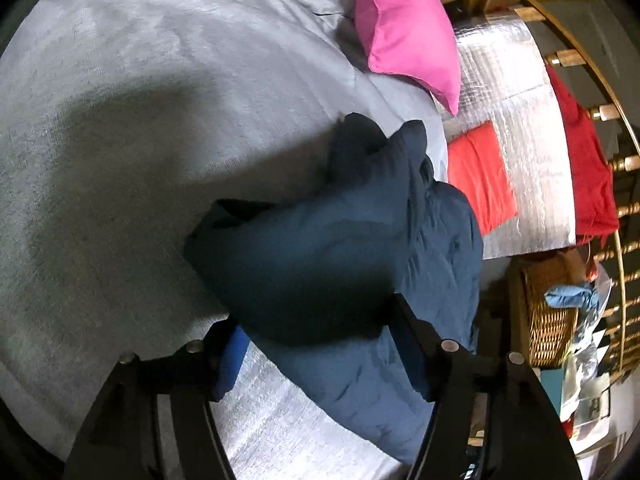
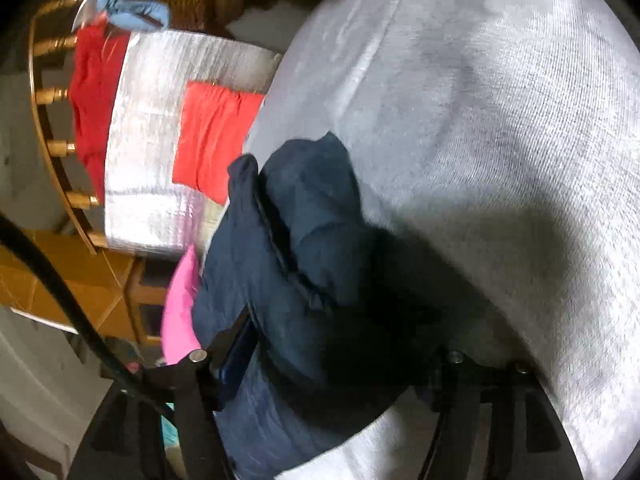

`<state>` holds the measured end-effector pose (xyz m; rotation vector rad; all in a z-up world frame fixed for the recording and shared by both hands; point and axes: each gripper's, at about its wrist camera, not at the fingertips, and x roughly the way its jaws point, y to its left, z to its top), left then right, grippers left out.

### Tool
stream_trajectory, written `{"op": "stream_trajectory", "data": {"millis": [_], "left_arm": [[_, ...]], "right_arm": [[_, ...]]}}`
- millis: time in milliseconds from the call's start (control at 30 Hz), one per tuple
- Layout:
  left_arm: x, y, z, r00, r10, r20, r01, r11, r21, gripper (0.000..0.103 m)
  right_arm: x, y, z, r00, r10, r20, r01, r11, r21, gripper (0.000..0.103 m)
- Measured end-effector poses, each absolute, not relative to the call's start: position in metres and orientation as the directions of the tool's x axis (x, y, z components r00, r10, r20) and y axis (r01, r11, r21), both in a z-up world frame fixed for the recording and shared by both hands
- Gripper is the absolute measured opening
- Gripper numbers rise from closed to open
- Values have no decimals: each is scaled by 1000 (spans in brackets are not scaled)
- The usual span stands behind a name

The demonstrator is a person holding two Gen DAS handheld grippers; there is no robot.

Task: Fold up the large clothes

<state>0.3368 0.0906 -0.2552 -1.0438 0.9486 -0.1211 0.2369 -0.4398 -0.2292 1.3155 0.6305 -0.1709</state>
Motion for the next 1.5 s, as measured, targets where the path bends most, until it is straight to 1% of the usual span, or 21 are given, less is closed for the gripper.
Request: {"op": "stream_trajectory", "data": {"millis": [200,233,267,333,400,433,500,600,667,700,767,800,833,900,1033,1100,1133,1233,1300,1367,1500], "left_arm": [[336,96,-263,625,-521,-582,-336,493,-802,68],[337,95,-264,626,-520,-581,-336,493,-803,63],[338,95,-264,632,-517,-578,-329,497,-803,59],[341,90,-258,641,-506,-577,-303,525,-796,45],[339,88,-249,659,-483,-576,-264,568,-779,35],[337,86,-242,673,-470,-571,-243,589,-771,31],[336,84,-234,686,-452,-570,-218,621,-753,29],[334,83,-234,678,-440,-589,-213,649,-730,28],[338,81,-237,653,-429,-624,-230,672,-704,29],[339,80,-239,638,-418,-646,-236,693,-682,35],[338,76,-236,632,-367,-683,-242,743,-624,44],[337,73,-233,630,-329,-703,-251,771,-586,54],[334,70,-228,624,-273,-732,-269,804,-530,61],[326,68,-221,628,-221,-746,-266,840,-473,63],[305,62,-200,666,-106,-738,-237,908,-345,64],[294,59,-187,708,-35,-705,-227,935,-274,66],[290,55,-180,729,-6,-685,-221,944,-244,69],[276,45,-162,794,88,-601,-206,970,-130,75],[273,40,-158,806,99,-583,-198,974,-109,75],[274,35,-159,803,81,-591,-183,976,-116,75],[275,19,-161,796,56,-603,-144,985,-98,75]], "right_arm": [[248,-435,-228,833,210,-512,440,312,842,72],[250,-435,-228,831,214,-513,436,322,840,70],[255,-433,-226,830,214,-515,434,332,837,61],[258,-432,-228,825,216,-522,432,355,829,53],[255,-432,-225,829,206,-520,428,365,827,46],[255,-429,-217,830,185,-526,424,402,812,44],[256,-419,-197,838,135,-528,403,499,767,43],[253,-412,-186,848,111,-518,387,539,748,43],[257,-413,-193,816,112,-567,429,540,724,43],[262,-416,-202,786,123,-605,464,530,710,44],[259,-422,-212,773,154,-615,487,477,732,50],[256,-425,-212,780,163,-604,485,451,749,53],[254,-426,-209,776,160,-610,492,452,744,59],[247,-431,-202,780,147,-608,494,451,743,66],[219,-454,-199,799,113,-590,518,370,772,67],[195,-468,-188,821,25,-571,529,344,776,69],[185,-473,-179,835,-22,-550,521,356,776,69],[170,-473,-149,870,-113,-480,472,476,742,69],[169,-455,-126,891,-145,-431,423,612,669,69],[177,-435,-115,906,-113,-407,364,699,616,69],[199,-389,-114,898,-13,-439,258,825,503,69]]}}
